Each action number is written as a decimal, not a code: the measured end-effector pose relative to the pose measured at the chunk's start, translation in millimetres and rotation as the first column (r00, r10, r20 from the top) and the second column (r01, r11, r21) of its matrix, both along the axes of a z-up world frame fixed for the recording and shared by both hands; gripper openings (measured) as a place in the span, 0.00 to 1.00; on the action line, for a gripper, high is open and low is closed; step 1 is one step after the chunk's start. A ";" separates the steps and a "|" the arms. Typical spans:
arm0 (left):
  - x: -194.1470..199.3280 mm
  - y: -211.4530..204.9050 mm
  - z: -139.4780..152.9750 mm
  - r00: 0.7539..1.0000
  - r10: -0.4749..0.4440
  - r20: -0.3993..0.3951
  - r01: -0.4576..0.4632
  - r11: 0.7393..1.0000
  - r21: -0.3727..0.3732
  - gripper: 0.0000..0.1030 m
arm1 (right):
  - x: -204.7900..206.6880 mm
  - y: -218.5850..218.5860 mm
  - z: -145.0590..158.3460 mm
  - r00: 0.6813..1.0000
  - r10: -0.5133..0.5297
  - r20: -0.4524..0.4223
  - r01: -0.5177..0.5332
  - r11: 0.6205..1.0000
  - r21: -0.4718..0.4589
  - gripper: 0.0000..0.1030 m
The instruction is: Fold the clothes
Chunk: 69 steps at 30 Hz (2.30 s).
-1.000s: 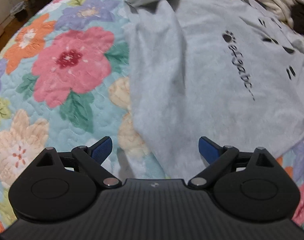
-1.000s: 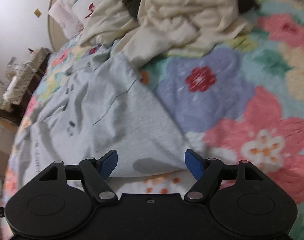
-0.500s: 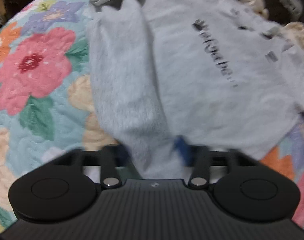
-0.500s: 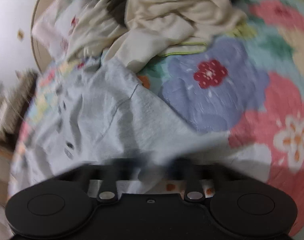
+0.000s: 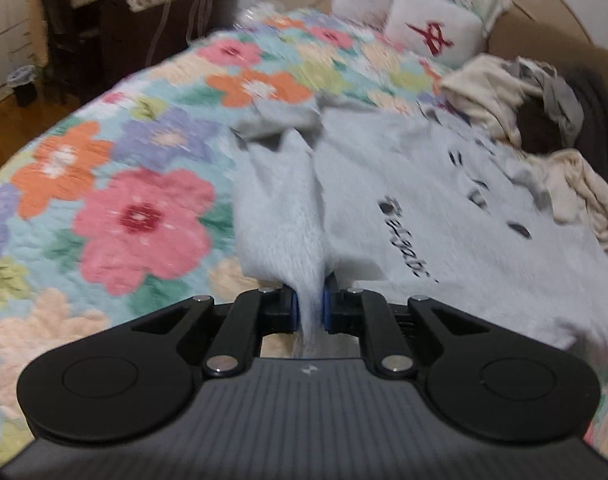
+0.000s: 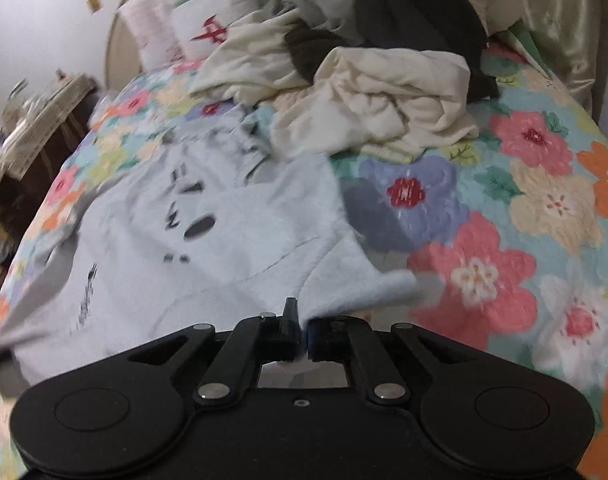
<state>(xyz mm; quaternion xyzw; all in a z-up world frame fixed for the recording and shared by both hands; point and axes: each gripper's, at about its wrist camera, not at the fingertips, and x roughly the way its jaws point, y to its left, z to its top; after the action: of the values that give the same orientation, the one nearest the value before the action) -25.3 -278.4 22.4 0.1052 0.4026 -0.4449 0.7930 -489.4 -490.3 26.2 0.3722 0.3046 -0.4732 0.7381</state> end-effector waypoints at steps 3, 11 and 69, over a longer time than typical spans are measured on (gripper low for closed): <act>1.5 12.5 -0.5 0.999 -0.011 0.047 0.009 0.999 0.033 0.10 | -8.5 18.3 -12.9 0.997 0.019 0.070 -0.023 0.998 0.059 0.05; -7.8 -2.4 -43.5 0.985 -0.027 0.172 -0.028 0.950 0.310 0.11 | 1.4 38.4 -62.0 0.991 0.000 0.132 -0.018 0.990 0.138 0.05; 125.0 -83.5 18.4 0.878 -0.417 0.236 0.335 0.886 0.320 0.49 | 326.1 -72.3 34.1 0.604 0.662 -0.444 -0.715 0.696 0.065 0.53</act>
<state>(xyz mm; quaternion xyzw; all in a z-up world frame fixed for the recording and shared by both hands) 99.7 -361.9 40.8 0.3545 0.3065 -0.5118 0.7200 -163.2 -562.6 60.3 0.0658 0.5517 -0.2398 0.7961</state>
